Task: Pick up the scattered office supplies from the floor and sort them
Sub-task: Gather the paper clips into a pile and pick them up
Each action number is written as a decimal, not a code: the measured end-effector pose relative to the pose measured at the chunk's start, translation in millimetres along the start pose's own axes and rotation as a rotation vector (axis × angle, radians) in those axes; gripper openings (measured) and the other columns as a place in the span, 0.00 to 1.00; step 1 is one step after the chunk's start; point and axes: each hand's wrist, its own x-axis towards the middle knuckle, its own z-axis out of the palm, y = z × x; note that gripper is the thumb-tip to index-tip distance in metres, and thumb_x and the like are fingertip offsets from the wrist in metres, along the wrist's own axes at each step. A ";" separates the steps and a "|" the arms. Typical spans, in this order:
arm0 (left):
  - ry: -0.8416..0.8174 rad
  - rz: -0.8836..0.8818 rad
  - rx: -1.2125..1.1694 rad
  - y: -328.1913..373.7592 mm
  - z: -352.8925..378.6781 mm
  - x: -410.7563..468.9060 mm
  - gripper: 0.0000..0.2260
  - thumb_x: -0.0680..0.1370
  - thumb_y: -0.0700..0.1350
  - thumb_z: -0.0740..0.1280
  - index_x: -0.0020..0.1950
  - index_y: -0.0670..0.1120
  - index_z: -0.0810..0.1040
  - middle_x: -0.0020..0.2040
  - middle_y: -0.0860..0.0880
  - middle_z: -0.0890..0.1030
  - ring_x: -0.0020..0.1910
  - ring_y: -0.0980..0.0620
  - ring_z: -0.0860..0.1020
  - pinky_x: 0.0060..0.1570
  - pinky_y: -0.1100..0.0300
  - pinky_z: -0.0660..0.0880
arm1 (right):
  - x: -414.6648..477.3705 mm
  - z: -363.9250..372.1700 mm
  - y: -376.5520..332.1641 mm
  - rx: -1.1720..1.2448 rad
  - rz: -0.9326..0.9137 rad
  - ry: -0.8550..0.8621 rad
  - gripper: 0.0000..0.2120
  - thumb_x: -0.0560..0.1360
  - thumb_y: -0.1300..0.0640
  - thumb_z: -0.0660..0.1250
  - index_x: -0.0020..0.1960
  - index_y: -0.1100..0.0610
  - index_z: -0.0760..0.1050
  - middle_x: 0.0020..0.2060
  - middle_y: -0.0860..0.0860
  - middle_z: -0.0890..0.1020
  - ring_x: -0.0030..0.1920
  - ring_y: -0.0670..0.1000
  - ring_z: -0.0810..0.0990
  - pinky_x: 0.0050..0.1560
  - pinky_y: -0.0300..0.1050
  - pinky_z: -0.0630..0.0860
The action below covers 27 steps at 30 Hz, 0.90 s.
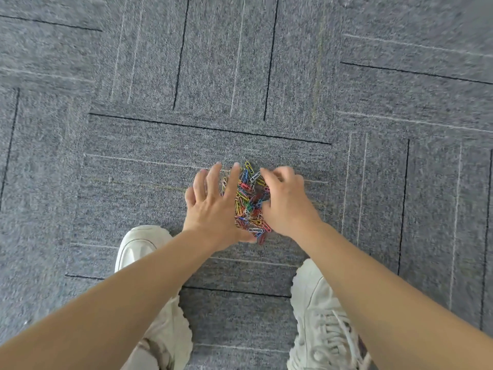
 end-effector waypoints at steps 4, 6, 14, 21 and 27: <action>-0.053 0.123 0.146 -5.5 12.5 7.8 0.59 0.66 0.69 0.72 0.79 0.54 0.34 0.79 0.50 0.33 0.78 0.38 0.39 0.74 0.38 0.47 | -7.0 12.9 -3.0 0.077 -0.090 -0.100 0.29 0.77 0.67 0.59 0.77 0.57 0.62 0.67 0.54 0.65 0.67 0.56 0.61 0.66 0.51 0.69; -0.017 0.157 0.128 -7.2 15.7 4.6 0.51 0.69 0.65 0.72 0.81 0.53 0.43 0.79 0.49 0.41 0.75 0.39 0.49 0.73 0.40 0.56 | -11.8 17.5 2.3 0.157 -0.116 -0.074 0.26 0.76 0.68 0.58 0.73 0.59 0.67 0.65 0.53 0.69 0.66 0.54 0.64 0.68 0.47 0.67; 0.123 0.261 -0.063 -6.5 20.4 -3.2 0.39 0.74 0.69 0.58 0.78 0.47 0.60 0.71 0.44 0.65 0.66 0.43 0.67 0.67 0.48 0.70 | -22.9 12.7 37.7 0.769 0.308 0.271 0.08 0.79 0.54 0.63 0.48 0.49 0.80 0.44 0.48 0.82 0.42 0.47 0.79 0.49 0.51 0.77; 0.327 0.439 0.220 4.2 59.2 2.4 0.31 0.80 0.65 0.50 0.75 0.48 0.64 0.70 0.43 0.66 0.68 0.39 0.65 0.66 0.42 0.59 | -17.7 -6.9 42.4 1.538 0.813 0.176 0.32 0.83 0.39 0.47 0.54 0.61 0.80 0.48 0.59 0.85 0.48 0.57 0.82 0.52 0.51 0.78; 0.675 0.527 0.083 16.6 71.0 38.4 0.16 0.79 0.57 0.61 0.53 0.46 0.79 0.52 0.45 0.77 0.52 0.42 0.71 0.51 0.47 0.67 | -21.5 -3.7 62.4 1.558 0.870 0.108 0.31 0.83 0.37 0.48 0.56 0.60 0.79 0.47 0.58 0.86 0.47 0.58 0.84 0.51 0.52 0.77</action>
